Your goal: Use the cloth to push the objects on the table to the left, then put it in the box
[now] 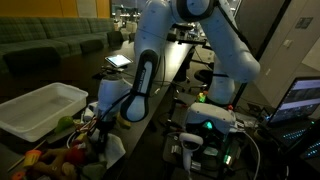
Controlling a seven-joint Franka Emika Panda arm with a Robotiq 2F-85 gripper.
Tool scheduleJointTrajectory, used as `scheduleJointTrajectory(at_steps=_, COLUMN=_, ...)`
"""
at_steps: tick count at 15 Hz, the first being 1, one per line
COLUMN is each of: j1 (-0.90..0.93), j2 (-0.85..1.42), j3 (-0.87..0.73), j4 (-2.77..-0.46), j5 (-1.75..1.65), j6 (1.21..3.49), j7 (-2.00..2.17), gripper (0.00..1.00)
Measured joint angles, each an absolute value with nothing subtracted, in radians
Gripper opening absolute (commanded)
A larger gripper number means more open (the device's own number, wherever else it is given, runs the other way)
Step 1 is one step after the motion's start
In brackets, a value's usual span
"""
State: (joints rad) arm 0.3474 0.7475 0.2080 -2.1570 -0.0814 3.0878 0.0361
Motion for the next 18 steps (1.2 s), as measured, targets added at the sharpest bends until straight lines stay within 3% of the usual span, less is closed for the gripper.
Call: scheduleJointTrajectory(at_steps=18, j1=0.601, j2=0.914, j3=0.181, j4=-1.780, j5=-0.079, j6=2.980, j7=0.098, gripper=0.00)
